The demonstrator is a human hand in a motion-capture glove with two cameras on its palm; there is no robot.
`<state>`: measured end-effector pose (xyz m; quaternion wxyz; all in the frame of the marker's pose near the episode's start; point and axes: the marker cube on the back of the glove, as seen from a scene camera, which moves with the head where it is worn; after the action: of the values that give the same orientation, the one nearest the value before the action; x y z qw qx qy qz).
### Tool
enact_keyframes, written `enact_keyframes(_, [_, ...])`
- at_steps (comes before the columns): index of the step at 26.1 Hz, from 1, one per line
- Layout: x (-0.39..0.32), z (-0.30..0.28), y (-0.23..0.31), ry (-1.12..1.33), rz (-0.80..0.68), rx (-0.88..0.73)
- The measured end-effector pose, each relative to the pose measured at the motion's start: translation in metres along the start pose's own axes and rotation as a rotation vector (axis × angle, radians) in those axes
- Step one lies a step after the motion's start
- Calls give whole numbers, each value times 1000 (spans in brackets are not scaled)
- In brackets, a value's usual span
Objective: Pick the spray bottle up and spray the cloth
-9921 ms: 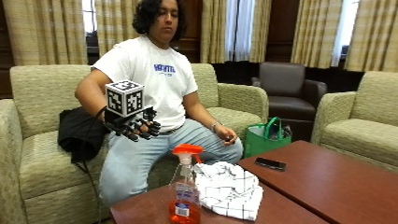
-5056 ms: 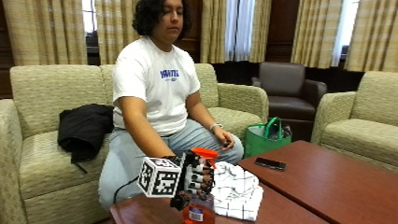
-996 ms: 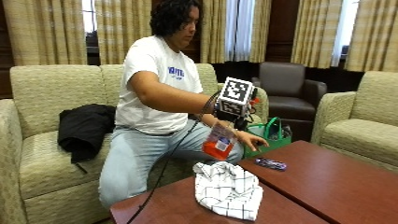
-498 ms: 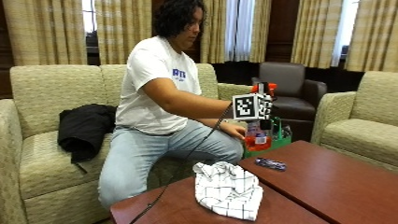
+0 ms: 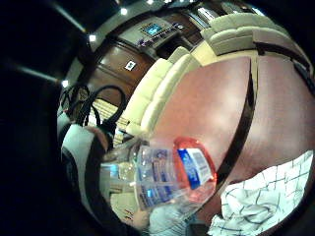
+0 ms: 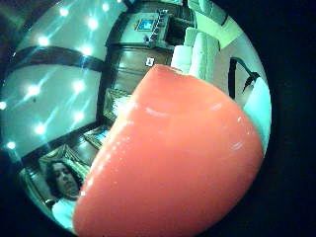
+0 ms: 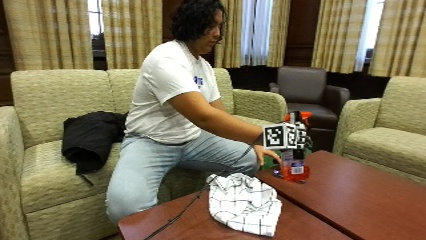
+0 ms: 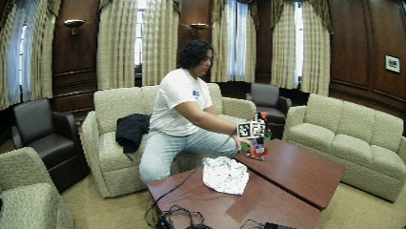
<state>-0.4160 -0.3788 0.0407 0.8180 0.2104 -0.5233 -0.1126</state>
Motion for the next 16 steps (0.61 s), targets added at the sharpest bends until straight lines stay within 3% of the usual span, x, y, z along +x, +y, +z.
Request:
enact_keyframes(7, [30, 43, 6, 15, 37, -51])
enact_keyframes(16, [47, 56, 8, 11, 57, -67])
